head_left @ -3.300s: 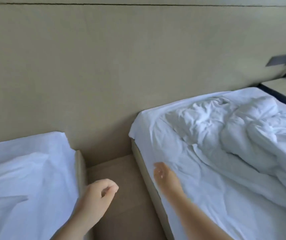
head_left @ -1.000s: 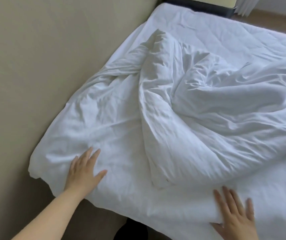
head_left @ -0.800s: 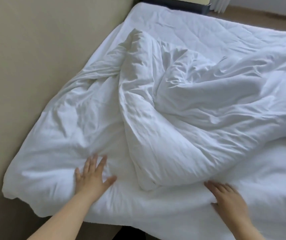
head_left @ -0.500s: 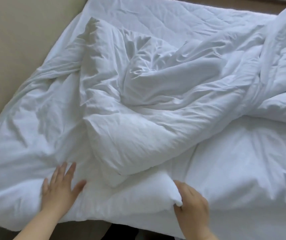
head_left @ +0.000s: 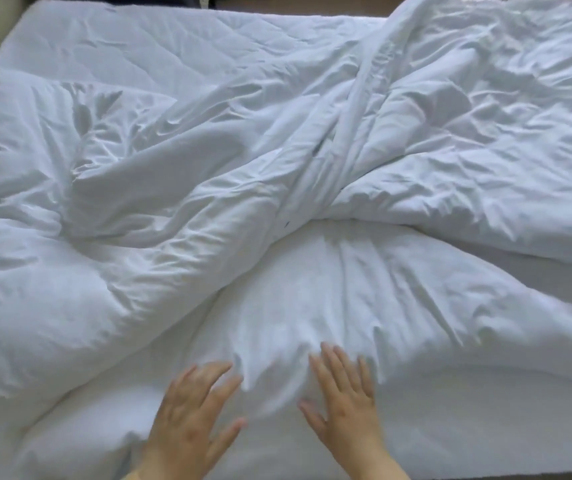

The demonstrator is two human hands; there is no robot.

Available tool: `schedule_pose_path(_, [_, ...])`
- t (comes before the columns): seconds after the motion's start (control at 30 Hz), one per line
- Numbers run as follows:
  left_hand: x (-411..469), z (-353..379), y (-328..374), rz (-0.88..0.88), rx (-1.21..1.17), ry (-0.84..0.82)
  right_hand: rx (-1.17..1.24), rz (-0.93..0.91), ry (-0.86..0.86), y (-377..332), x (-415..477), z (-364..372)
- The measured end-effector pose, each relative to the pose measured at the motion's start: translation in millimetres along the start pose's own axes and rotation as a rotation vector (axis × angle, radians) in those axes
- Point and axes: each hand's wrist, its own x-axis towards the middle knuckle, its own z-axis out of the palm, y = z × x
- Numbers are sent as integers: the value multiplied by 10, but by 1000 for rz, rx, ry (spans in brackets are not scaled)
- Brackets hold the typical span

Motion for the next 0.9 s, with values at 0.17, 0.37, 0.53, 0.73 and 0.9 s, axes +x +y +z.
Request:
schedule_pose_path(0.17, [1055,1096,778,-31,225,-382,-250,119,-94,1876,-171,-725])
schedule_pose_path(0.37, [1600,1459,973,-133,320,-269,-481,157,-306,3203,49,-1022])
schedule_pose_path(0.53, [1797,1164,1213,-490,205,-300,-335,209,-349,3177,446,-1117])
schedule_pose_path(0.73, [1587,542,1558,-477,24,-99,-225,373,-652,2776,242,-1809])
schedule_pose_path(0.9, [1256,-136,1492,-62,90,-211,-91,319,-588,2419,-138,-2560])
